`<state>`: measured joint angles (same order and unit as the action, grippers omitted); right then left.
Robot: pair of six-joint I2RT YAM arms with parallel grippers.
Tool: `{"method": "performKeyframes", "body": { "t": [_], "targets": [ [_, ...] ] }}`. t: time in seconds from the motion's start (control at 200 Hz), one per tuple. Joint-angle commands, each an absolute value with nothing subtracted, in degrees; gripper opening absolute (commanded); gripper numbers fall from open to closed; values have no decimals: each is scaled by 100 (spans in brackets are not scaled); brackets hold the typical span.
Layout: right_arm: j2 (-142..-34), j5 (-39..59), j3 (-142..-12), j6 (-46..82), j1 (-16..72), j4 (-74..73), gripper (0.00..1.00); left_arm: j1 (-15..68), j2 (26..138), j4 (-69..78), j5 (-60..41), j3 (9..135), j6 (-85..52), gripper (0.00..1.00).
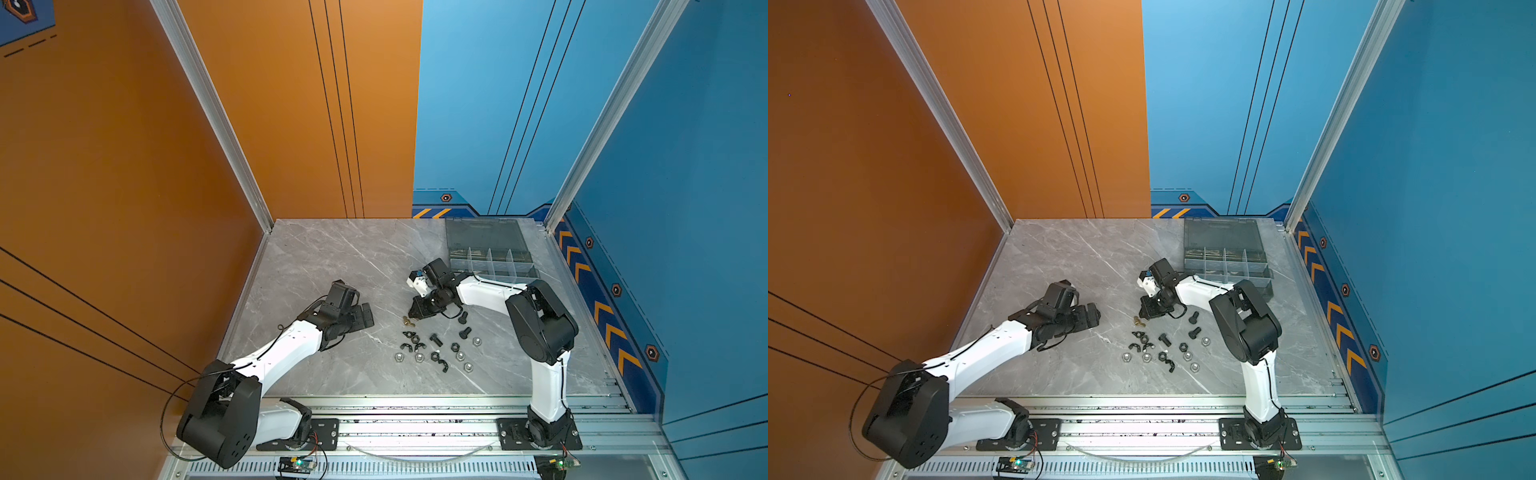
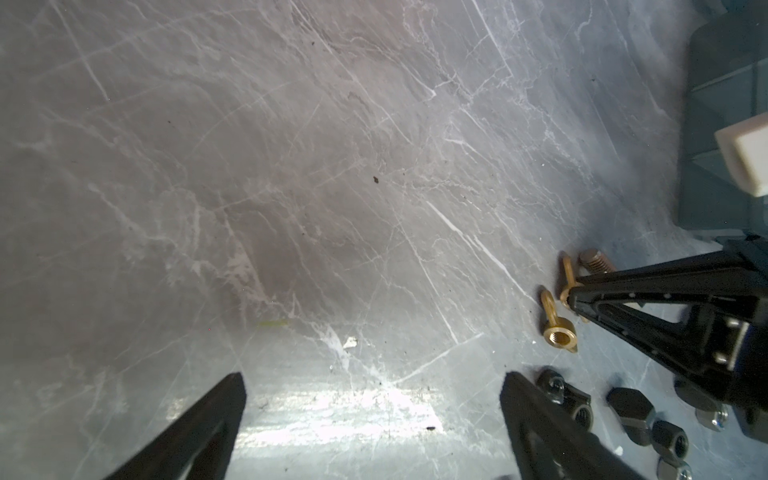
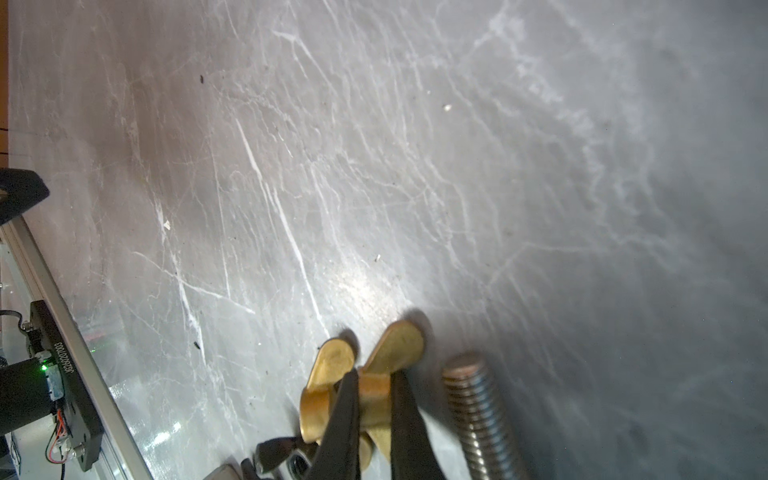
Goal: Sort the screws and nuts into containers
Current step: 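Carry the brass wing nut to the organizer box and release it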
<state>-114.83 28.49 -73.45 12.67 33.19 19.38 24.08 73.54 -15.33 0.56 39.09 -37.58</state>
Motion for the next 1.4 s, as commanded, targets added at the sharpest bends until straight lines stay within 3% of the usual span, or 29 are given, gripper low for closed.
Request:
{"method": "performKeyframes", "body": {
  "t": [0.0,0.35,0.606,0.916,1.397],
  "targets": [
    [-11344,3028,-7403,1127,3276,2066,0,2481,7390,-1612,-3,4079,-3831,98],
    [-10302,3769,-7376,1141,2684,2030,0,2514,7299,-1154,-301,3998,-3929,98],
    [-9976,3211,-7524,1125,1745,2131,0,2575,7227,-889,-337,3986,-3981,98],
    [-10599,1728,-8338,517,1246,2803,0,2627,7372,-910,-455,4185,-3978,98],
    [-11488,1160,-9009,220,1109,3199,0,2695,7400,-957,-514,4258,-4010,98]
  ]
}}
